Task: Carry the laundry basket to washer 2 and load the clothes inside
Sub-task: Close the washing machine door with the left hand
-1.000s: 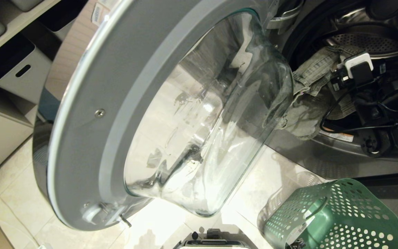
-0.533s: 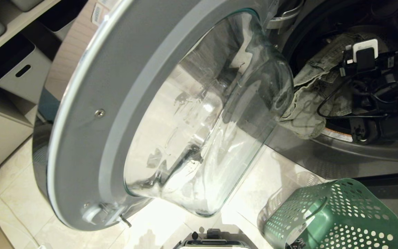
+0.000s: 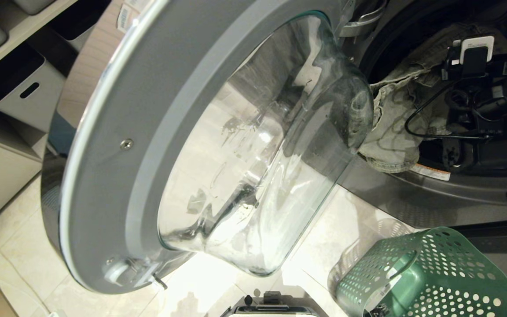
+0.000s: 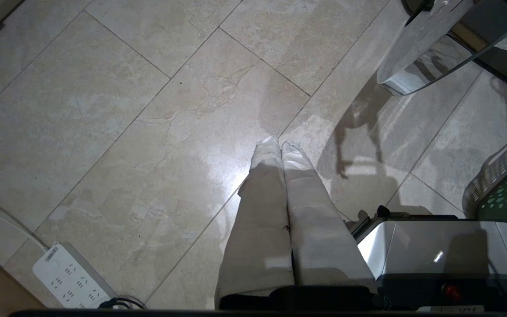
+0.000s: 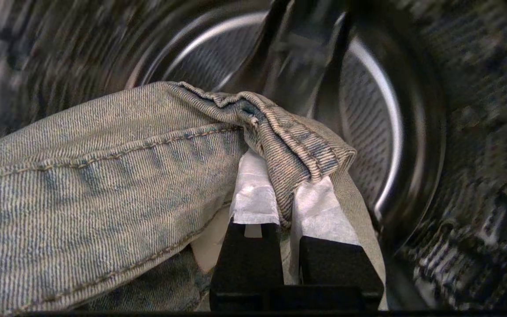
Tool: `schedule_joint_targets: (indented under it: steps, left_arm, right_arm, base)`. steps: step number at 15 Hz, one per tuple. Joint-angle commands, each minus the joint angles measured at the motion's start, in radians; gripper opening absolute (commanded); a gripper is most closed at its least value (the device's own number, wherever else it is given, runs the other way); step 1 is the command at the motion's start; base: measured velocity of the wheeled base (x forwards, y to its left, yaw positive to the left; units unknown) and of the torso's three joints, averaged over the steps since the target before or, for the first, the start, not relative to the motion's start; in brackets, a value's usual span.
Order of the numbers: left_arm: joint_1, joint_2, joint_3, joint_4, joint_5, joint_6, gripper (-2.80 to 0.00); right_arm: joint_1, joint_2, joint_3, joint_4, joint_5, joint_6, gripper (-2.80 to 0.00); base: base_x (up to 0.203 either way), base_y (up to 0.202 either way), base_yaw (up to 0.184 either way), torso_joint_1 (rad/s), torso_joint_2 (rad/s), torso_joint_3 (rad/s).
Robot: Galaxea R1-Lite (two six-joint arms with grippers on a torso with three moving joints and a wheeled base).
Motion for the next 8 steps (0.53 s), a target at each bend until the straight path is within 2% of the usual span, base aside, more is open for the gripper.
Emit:
schedule_joint_targets:
  steps: [1,8]
  left_arm:
    - [0.0,0.001,0.0,0.0,0.0,0.0,-2.8]
    - [0.0,0.001,0.0,0.0,0.0,0.0,-2.8]
  right_arm:
    - [-0.002,0.024,-0.065,-0.009,-0.001,-0.004,-2.8]
    - [-0.056,0.032,-0.169,-0.009,-0.01,-0.007,-2.8]
  base:
    - [0.0,0.0,0.0,0.0,0.0,0.0]
    - [0.0,0.0,0.0,0.0,0.0,0.0]
